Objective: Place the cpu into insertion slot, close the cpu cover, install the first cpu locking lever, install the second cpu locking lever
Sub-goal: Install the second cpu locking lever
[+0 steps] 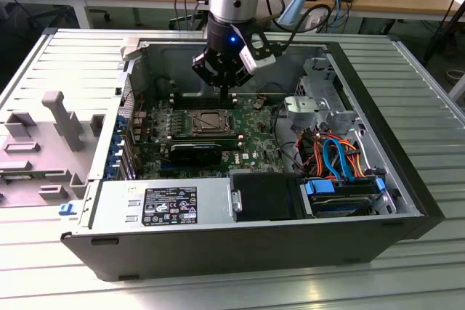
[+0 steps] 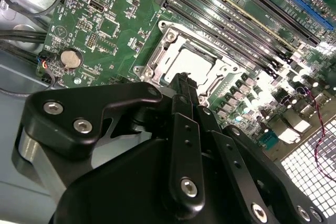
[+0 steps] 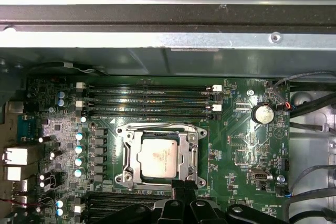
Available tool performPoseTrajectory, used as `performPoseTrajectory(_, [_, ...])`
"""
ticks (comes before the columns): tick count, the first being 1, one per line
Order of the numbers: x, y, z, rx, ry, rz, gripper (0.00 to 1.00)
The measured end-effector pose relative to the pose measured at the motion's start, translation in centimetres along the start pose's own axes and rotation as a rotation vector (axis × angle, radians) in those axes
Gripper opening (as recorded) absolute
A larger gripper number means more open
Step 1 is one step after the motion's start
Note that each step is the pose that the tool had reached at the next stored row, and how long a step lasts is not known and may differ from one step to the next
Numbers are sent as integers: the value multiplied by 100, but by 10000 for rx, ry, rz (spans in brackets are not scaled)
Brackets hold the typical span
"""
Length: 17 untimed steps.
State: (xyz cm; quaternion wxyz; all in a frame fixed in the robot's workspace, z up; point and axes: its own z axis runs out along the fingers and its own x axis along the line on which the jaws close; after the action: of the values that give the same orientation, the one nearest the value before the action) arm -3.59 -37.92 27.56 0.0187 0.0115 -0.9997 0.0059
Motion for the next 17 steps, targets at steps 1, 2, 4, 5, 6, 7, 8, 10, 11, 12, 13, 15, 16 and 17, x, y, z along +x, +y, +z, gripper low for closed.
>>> performPoseTrajectory(1, [0,0,-1,1,0,0,11])
performPoseTrajectory(2, [0,-3,-2,4,2,-1,11])
performPoseTrajectory(4, [0,-20,-1,1,0,-1,11])
performPoseTrajectory(5, [0,-36,0,1,0,-1,11])
performPoseTrajectory(6, [1,-62,0,0,0,0,11])
performPoseTrajectory(7, [1,-88,1,0,0,-1,11])
performPoseTrajectory(8, [1,-100,1,2,0,-1,11])
performPoseTrajectory(10, [3,-174,4,1,0,-1,11])
performPoseTrajectory(11, [-1,-204,11,0,3,0,11])
performPoseTrajectory(12, [-10,-223,24,1,13,0,11])
performPoseTrajectory(13, [-17,-233,37,0,19,0,11])
performPoseTrajectory(15, [-43,-255,91,0,40,-1,11])
performPoseTrajectory(16, [-54,-260,109,-1,46,-1,11])
performPoseTrajectory(17, [-74,-267,133,0,53,-1,11])
